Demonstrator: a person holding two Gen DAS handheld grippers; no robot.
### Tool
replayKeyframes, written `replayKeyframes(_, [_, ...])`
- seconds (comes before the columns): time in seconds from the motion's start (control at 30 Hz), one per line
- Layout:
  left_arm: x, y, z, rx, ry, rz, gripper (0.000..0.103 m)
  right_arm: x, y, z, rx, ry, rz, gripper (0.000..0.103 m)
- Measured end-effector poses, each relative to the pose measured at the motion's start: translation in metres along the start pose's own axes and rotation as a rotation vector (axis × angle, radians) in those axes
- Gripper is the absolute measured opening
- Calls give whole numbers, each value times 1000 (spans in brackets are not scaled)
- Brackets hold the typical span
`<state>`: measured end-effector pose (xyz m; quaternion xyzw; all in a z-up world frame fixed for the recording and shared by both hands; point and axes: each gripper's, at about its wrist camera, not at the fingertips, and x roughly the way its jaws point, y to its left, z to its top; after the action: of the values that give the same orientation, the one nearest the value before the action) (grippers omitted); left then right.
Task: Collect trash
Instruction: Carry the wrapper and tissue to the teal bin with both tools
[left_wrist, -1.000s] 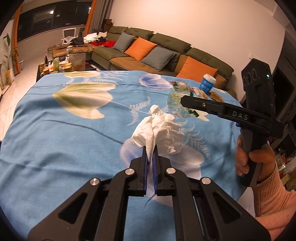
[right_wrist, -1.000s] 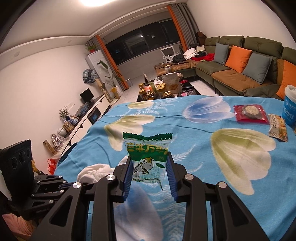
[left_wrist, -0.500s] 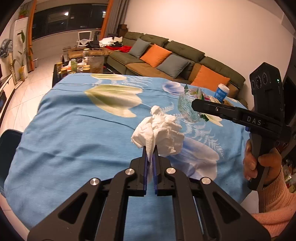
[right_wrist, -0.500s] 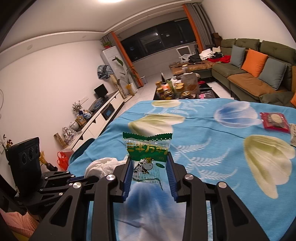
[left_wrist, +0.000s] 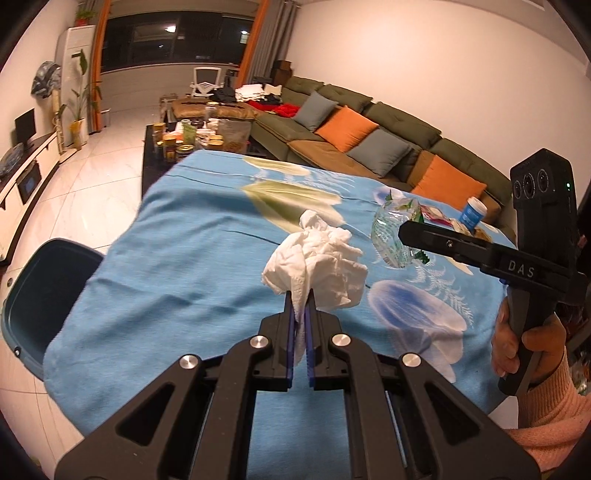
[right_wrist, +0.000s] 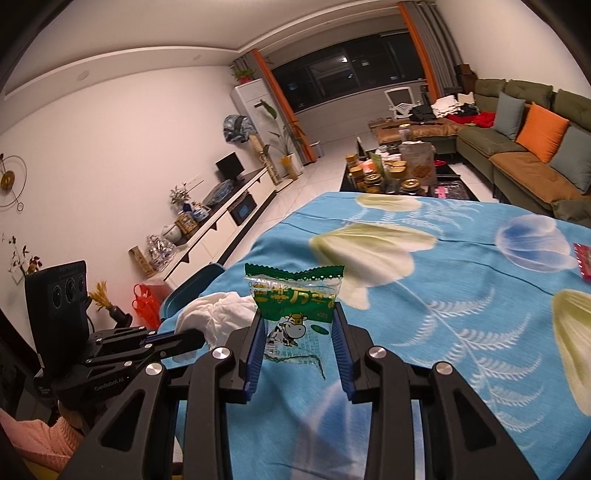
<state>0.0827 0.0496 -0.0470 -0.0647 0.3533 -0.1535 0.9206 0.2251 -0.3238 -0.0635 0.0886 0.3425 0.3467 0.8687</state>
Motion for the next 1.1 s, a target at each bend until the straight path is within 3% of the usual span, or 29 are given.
replayKeyframes(1.1, [-52,94,-13,-181,-83,206,5,88,88,27,-155,121,164,32])
